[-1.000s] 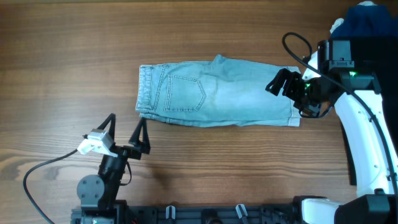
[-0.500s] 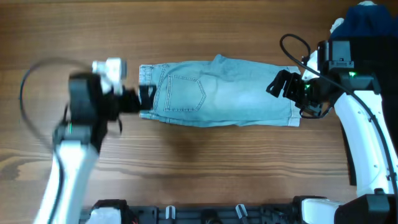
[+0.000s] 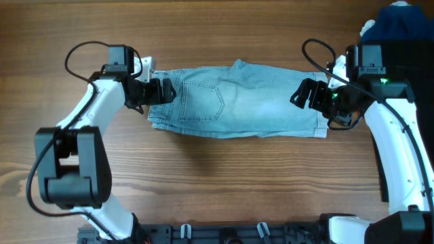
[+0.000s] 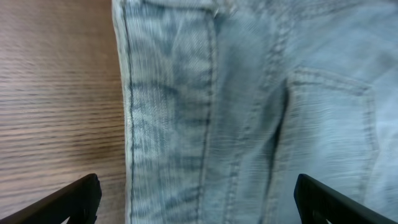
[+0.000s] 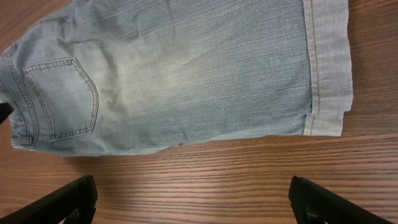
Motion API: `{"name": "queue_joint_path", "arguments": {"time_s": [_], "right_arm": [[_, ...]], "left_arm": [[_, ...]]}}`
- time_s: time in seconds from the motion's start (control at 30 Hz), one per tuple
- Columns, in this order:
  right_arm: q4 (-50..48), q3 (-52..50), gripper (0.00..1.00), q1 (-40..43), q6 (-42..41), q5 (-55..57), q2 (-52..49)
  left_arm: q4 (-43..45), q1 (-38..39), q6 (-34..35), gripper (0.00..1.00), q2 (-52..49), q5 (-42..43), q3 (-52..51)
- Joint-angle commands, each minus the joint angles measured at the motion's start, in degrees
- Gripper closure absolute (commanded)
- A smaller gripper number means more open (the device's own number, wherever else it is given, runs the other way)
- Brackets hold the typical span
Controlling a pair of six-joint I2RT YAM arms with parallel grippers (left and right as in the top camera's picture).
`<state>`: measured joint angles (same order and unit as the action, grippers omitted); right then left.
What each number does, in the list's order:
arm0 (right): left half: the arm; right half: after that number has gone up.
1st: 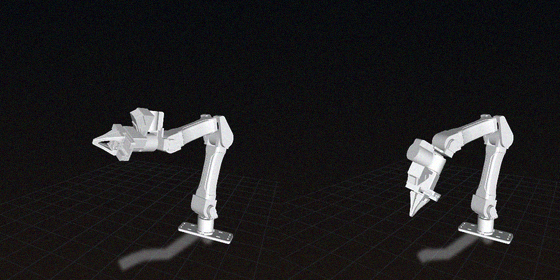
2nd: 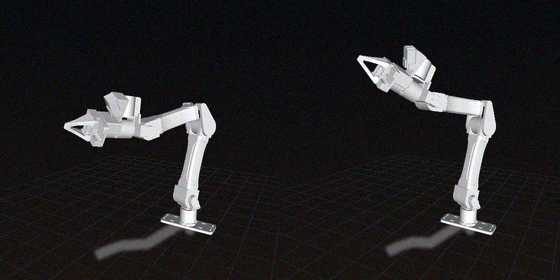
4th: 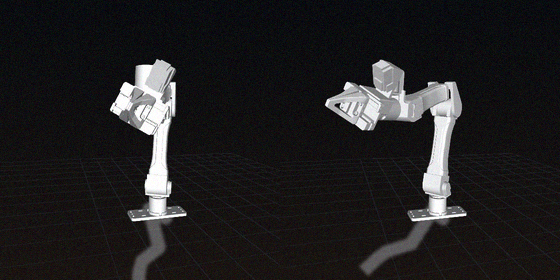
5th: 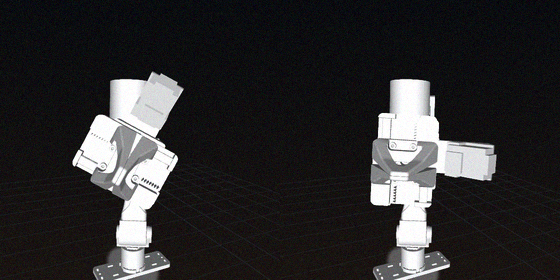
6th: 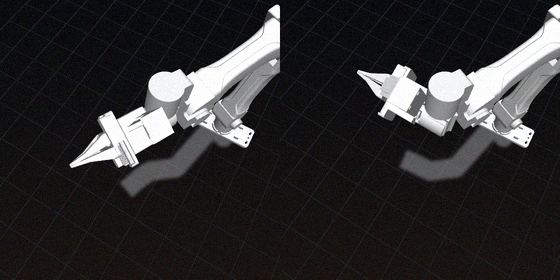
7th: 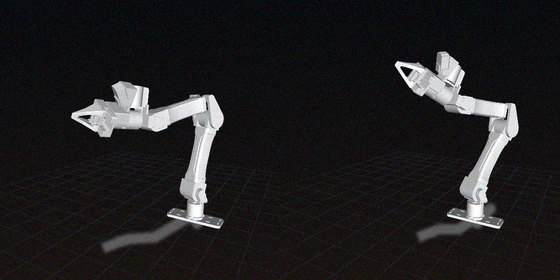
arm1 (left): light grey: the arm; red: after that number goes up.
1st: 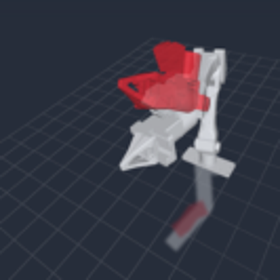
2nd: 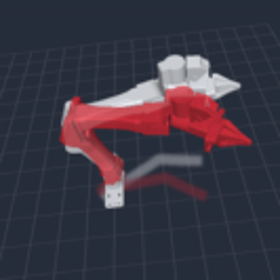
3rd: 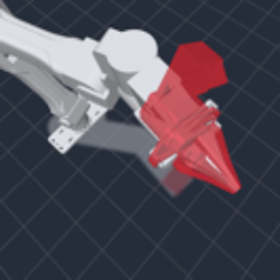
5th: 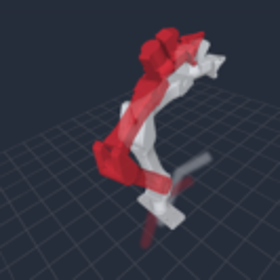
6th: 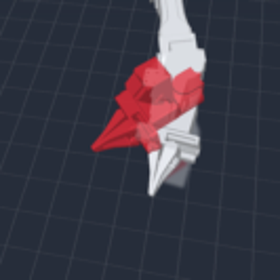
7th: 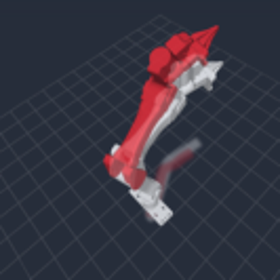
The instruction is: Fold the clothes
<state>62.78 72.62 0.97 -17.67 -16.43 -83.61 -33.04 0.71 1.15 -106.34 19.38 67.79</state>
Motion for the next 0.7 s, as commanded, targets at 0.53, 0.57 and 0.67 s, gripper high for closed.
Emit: {"name": "queue_joint_path", "arguments": {"time_s": [0.53,0.57,0.67], "right_arm": [[0.5,0.0,0.00,0.1,1.0,0.5,-0.1],[0.5,0.0,0.00,0.1,1.0,0.5,-0.1],[0.5,0.0,0.00,0.1,1.0,0.5,-0.1]], "left_arm": [[-4.0,0.0,-5.5,0.68,-10.8,9.7,1.0],[-4.3,0.0,-5.5,0.85,-10.8,9.5,1.0],[-4.2,0.0,-5.5,0.96,-10.8,9.4,1.0]]}}
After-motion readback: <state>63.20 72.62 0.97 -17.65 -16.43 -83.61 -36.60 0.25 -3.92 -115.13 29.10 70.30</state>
